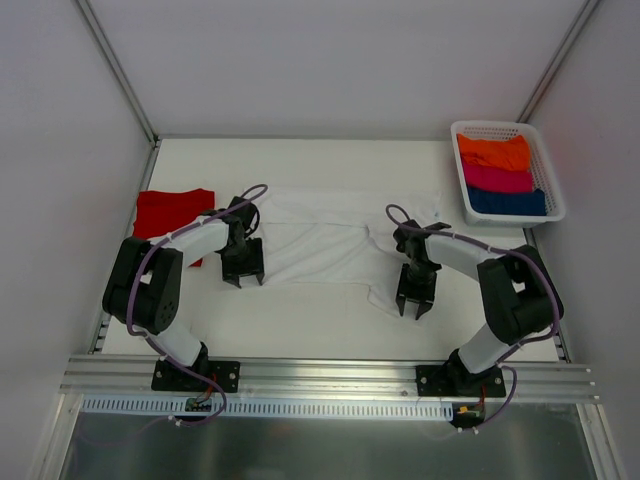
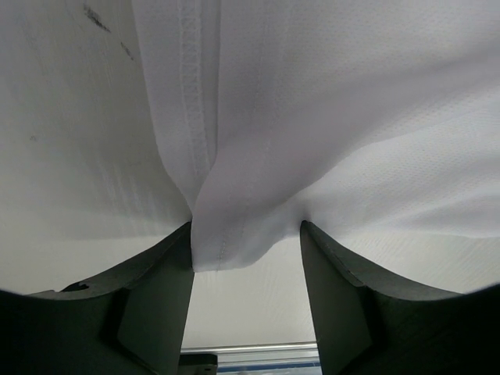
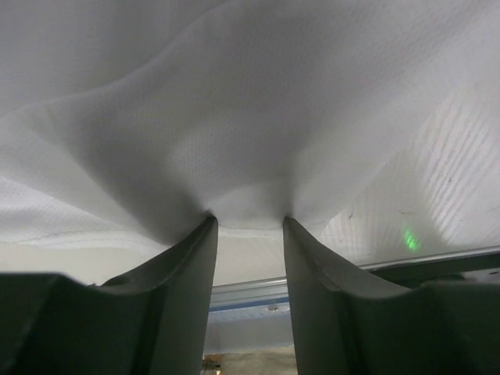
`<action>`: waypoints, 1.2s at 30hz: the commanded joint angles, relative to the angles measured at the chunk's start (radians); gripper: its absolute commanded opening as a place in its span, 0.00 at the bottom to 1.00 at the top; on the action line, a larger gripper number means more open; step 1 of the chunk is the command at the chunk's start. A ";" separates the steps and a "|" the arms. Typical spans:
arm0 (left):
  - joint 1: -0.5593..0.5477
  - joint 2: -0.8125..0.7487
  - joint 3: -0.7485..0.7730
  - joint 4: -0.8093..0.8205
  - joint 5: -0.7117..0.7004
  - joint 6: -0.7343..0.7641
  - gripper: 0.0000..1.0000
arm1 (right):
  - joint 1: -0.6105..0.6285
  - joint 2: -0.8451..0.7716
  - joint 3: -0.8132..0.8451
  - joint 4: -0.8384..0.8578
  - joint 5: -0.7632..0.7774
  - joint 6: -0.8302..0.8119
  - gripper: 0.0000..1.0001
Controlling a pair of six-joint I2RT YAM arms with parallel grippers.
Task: Fold and stack the t-shirts
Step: Grap the side of the flattened tshirt closest away from the robot with both arms, then fold the other side of the tshirt into a rectangle
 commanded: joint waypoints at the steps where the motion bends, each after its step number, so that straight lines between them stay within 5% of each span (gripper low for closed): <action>1: -0.005 -0.051 0.018 0.043 0.027 -0.019 0.53 | 0.011 -0.053 -0.042 0.077 0.002 0.057 0.41; 8: -0.006 -0.075 0.026 0.039 0.018 -0.054 0.21 | 0.029 -0.123 -0.060 0.118 0.056 0.057 0.04; 10: -0.020 -0.083 0.012 0.039 -0.020 -0.057 0.06 | 0.046 -0.133 -0.080 0.132 0.087 0.051 0.00; 12: -0.035 -0.087 -0.005 0.038 -0.112 -0.060 0.02 | 0.073 -0.149 -0.109 0.157 0.117 0.054 0.00; 25: -0.136 -0.144 -0.169 0.039 -0.341 -0.165 0.00 | 0.293 -0.284 -0.229 0.209 0.395 0.159 0.01; 36: -0.138 -0.169 -0.025 0.035 -0.306 -0.140 0.07 | 0.307 -0.424 -0.100 0.077 0.582 0.152 0.01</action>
